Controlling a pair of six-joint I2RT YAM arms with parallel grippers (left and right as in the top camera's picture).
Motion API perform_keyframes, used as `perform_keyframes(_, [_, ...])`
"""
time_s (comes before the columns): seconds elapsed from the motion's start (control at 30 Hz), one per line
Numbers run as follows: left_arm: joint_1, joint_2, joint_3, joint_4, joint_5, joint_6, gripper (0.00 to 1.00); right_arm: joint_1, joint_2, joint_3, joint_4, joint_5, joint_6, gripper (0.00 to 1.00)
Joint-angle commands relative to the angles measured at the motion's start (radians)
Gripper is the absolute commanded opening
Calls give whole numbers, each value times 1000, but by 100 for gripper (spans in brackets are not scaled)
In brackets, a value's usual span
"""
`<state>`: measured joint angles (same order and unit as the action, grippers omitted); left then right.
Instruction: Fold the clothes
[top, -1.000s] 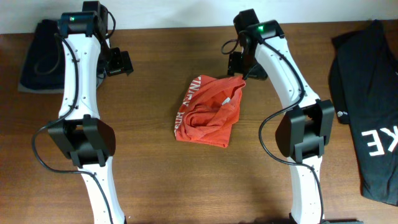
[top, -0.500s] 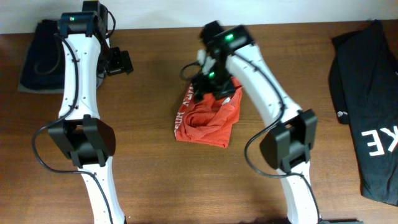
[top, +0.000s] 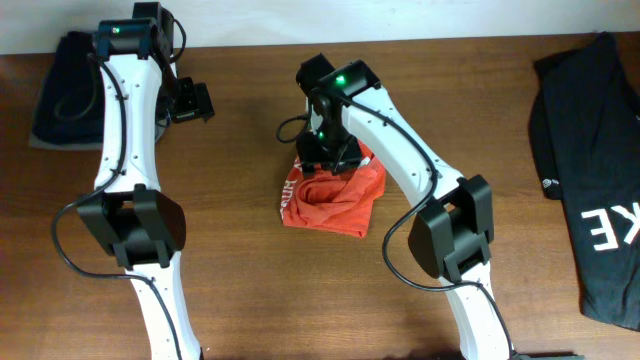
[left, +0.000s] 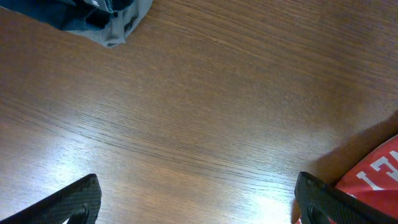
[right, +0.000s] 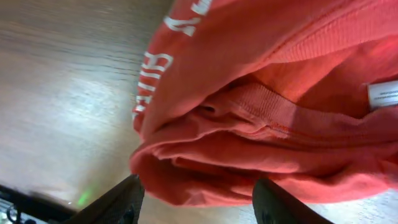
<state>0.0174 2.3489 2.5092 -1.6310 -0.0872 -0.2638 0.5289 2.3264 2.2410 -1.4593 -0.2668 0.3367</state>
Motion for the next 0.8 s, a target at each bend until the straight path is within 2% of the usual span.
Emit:
perform_keyframes(0.0, [-1, -8, -9, -2, -15, -12, 99, -3, 9, -47, 28, 13, 56, 61])
perform_keyframes(0.23, [-2, -8, -9, -2, -15, -12, 99, -3, 9, -125, 96, 10, 92, 61])
perform_keyframes(0.3, [-1, -8, -9, -2, -15, -12, 99, -3, 9, -143, 112, 11, 91, 57])
perform_keyframes(0.37, [-1, -8, -9, -2, -15, -12, 99, -3, 9, -161, 126, 14, 92, 50])
perform_keyframes(0.53, [-1, -8, -9, -5, -15, -12, 99, -3, 8, -167, 128, 56, 92, 5])
perform_keyframes(0.77, [-2, -8, -9, -5, -15, -12, 99, -10, -22, -150, 58, 209, 92, 4])
